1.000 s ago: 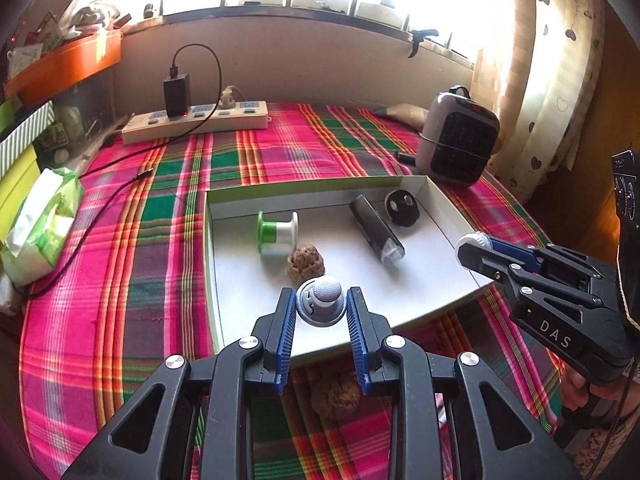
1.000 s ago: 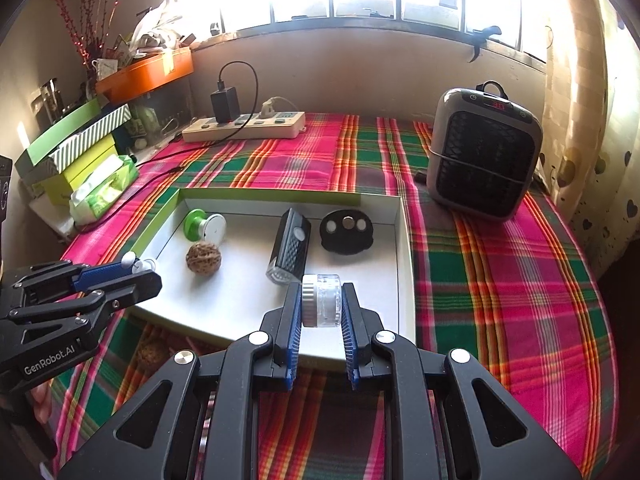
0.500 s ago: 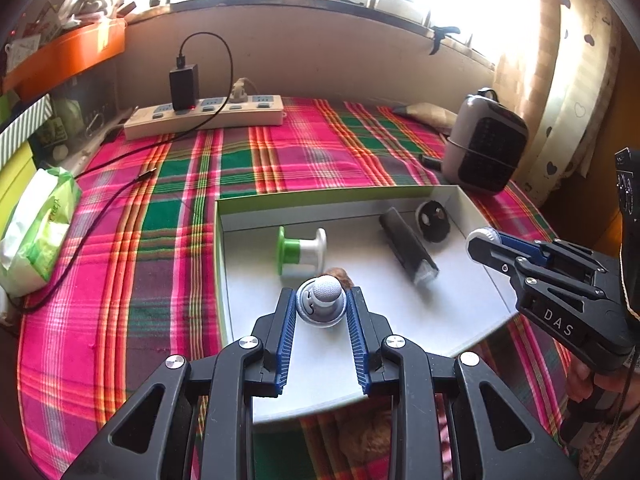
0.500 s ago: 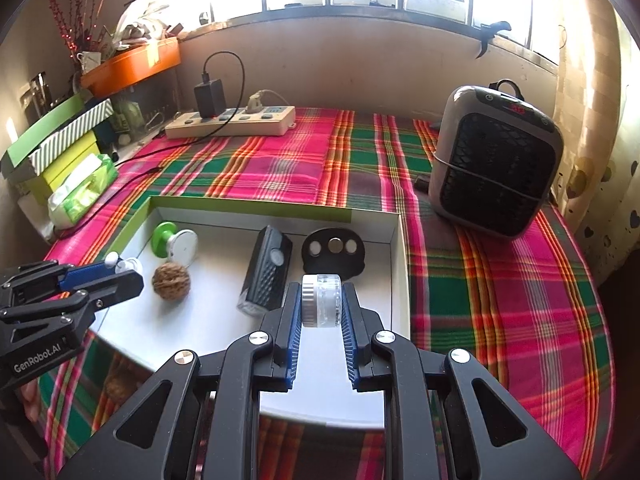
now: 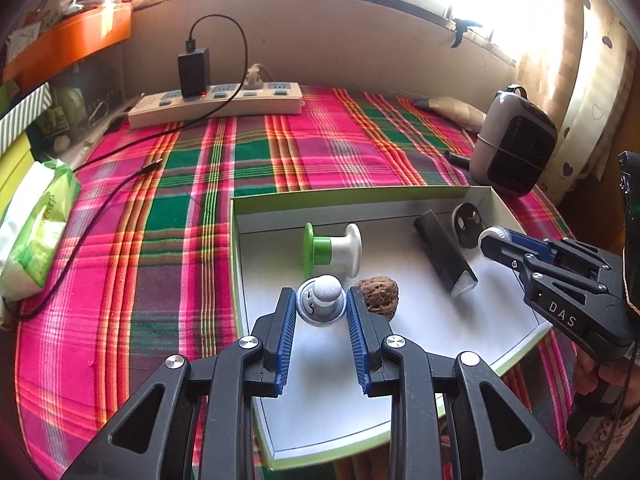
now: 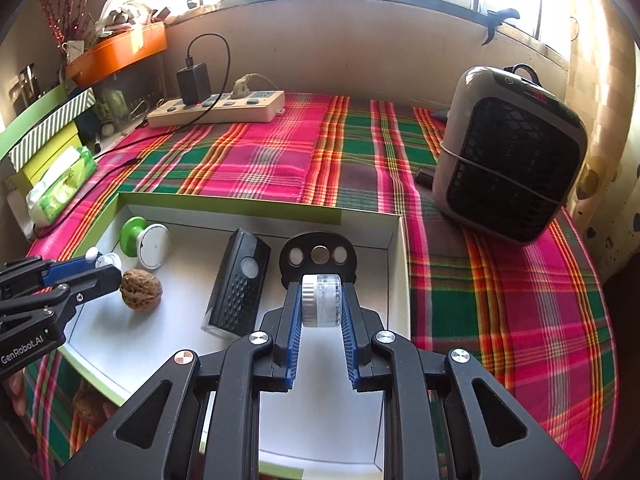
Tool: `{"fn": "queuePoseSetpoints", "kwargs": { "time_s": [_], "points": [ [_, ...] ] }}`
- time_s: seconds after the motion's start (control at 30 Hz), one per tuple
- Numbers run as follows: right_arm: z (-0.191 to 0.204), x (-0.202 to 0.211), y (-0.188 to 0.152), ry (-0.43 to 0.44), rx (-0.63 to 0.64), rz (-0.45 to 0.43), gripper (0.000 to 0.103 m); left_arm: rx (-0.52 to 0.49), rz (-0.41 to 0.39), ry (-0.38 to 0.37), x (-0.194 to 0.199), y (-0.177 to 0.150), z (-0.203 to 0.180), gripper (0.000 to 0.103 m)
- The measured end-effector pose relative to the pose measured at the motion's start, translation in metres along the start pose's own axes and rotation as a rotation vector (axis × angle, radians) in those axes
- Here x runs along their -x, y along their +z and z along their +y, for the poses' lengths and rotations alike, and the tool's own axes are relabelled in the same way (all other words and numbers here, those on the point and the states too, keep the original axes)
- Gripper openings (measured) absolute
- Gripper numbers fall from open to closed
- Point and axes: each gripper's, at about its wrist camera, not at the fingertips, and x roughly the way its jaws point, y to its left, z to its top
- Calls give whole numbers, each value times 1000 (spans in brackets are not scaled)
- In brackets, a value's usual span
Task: Organize objects
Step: 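Lower and release the jar in the box while the left tool releases the white cap there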
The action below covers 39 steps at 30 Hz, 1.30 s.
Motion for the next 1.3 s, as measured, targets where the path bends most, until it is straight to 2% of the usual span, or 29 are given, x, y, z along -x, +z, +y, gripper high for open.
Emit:
{"fn": "queuePoseSetpoints", "kwargs": {
  "time_s": [1.07,1.3],
  "points": [
    [0,-13,-1,-18,17,21,20,-35,5,17,-11,1,-7,24],
    [2,-12,0,-18,20,15,32,-35,4,17,-11,1,-8,25]
  ]
}}
